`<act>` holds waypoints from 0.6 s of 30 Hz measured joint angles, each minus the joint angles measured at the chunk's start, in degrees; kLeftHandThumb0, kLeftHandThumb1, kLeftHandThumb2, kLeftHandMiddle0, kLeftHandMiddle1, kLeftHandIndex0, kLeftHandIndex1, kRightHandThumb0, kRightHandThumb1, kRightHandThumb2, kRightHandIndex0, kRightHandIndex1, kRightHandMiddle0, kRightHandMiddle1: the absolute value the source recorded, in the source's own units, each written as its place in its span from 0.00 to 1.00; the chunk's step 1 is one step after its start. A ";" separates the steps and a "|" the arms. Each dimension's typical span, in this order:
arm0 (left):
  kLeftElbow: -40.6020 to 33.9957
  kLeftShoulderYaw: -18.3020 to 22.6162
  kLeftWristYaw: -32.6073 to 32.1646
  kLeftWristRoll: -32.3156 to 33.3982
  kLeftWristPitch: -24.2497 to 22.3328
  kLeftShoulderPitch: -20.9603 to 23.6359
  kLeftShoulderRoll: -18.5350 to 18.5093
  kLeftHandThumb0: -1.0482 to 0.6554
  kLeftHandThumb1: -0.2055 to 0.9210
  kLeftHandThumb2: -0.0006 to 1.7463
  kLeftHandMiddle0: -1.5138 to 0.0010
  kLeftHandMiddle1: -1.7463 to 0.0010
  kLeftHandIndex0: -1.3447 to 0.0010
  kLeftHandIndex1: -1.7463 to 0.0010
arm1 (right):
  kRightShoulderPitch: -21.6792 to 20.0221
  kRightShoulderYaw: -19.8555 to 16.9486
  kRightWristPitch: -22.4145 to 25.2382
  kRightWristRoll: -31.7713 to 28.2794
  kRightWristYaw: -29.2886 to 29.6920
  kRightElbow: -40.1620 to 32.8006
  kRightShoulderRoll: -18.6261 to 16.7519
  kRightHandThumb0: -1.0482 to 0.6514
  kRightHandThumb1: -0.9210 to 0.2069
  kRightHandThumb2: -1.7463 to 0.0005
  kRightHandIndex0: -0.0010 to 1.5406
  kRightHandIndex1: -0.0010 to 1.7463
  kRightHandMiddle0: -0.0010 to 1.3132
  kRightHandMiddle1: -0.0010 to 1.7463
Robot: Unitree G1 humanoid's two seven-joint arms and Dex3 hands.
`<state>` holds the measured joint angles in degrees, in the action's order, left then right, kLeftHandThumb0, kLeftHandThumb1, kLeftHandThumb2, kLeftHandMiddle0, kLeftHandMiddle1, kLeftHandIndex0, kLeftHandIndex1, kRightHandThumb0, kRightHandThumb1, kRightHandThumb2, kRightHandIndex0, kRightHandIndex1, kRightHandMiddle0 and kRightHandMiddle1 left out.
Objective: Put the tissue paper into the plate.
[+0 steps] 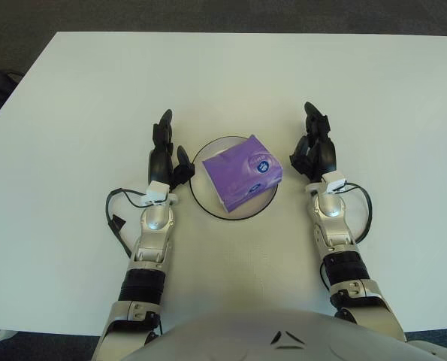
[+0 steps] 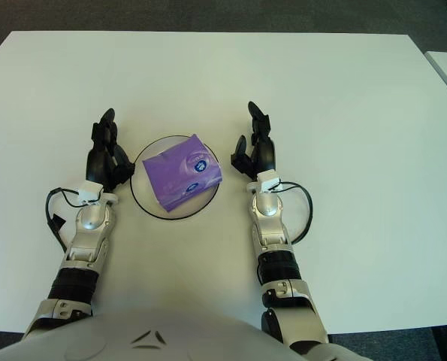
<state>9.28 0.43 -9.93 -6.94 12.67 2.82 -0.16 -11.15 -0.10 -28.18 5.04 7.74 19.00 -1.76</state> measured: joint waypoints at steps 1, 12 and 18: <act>-0.02 0.01 0.01 0.00 -0.02 -0.01 -0.01 0.13 1.00 0.57 0.88 1.00 1.00 0.72 | 0.00 0.00 0.13 -0.06 -0.11 -0.01 -0.01 0.26 0.00 0.44 0.15 0.02 0.00 0.28; -1.01 0.15 0.00 -0.08 -0.11 -0.64 0.07 0.13 1.00 0.56 0.88 0.99 1.00 0.72 | 0.58 -0.21 3.85 -1.66 -1.70 -2.09 -0.23 0.26 0.00 0.44 0.17 0.02 0.00 0.31; -2.91 0.18 -0.03 -0.20 -1.02 -1.96 0.29 0.13 1.00 0.56 0.88 0.99 1.00 0.72 | 1.48 -0.23 10.04 -2.11 -2.21 -6.35 -0.53 0.26 0.00 0.45 0.17 0.02 0.00 0.33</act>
